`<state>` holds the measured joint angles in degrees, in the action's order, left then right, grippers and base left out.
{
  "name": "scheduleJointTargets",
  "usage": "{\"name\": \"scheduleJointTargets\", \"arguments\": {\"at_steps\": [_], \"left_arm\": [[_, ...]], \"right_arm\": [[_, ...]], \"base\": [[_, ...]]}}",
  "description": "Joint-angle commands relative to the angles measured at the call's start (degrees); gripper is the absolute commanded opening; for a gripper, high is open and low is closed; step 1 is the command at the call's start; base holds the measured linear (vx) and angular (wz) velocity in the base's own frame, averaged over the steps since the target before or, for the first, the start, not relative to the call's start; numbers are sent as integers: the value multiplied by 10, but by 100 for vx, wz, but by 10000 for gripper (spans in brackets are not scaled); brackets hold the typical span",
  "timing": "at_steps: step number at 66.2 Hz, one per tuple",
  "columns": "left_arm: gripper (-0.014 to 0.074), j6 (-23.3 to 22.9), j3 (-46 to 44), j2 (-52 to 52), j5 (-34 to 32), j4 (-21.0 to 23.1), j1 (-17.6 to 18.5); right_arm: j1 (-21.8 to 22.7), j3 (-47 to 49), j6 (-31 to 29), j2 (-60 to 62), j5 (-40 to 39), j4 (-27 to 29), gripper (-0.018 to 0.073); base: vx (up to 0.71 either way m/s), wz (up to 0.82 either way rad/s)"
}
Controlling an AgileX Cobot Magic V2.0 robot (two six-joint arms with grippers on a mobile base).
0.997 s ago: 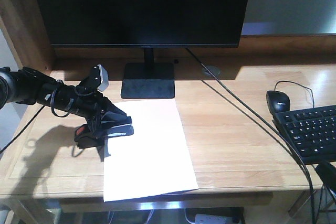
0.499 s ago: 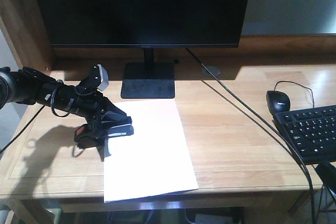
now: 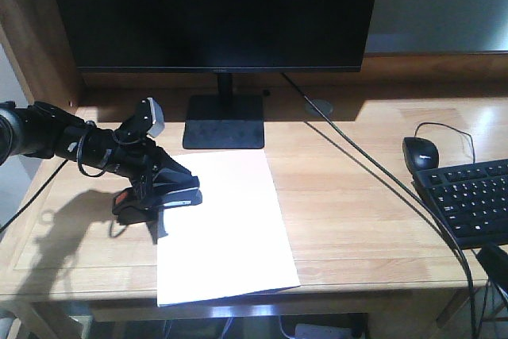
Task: Grab stapler and paper to desk for stapling
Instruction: 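Release the stapler and raise the left gripper away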
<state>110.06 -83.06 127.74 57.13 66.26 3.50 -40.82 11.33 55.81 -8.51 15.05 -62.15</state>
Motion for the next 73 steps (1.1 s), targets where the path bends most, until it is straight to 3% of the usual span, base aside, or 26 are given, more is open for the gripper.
{"name": "scheduleJointTargets", "arguments": {"at_steps": [1,9,16,22,30,46,50,55,66,73], "left_arm": [[-6,-7,-5,-23,-5,-41,6],[-6,-20,-5,-50,10,-72,5],[-6,-102,-5,-95,-18,-132,5],[-6,-198,-5,-143,-50,-213,5],[-6,-350,-5,-210,-88,-327,4],[-6,-707,-5,-325,-148,-541,4],[-6,-805,-5,-351,-147,-583,4],[-6,-883,-5,-382,-148,-624,4],[-6,-964,-5,-443,-163,-654,4],[-6,-979,-5,-472,-149,-654,4]], "right_arm": [[3,15,-2,-6,-19,-14,255],[3,15,-2,-6,-19,-14,255],[3,15,-2,-6,-19,-14,255],[3,15,-2,-6,-19,-14,255],[3,15,-2,-6,-19,-14,255],[3,15,-2,-6,-19,-14,255],[3,15,-2,-6,-19,-14,255],[3,15,-2,-6,-19,-14,255],[3,15,-2,-6,-19,-14,255],[3,15,-2,-6,-19,-14,255]], "base": [[0,0],[0,0],[0,0],[0,0],[0,0],[0,0],[0,0],[0,0],[0,0],[0,0]]}}
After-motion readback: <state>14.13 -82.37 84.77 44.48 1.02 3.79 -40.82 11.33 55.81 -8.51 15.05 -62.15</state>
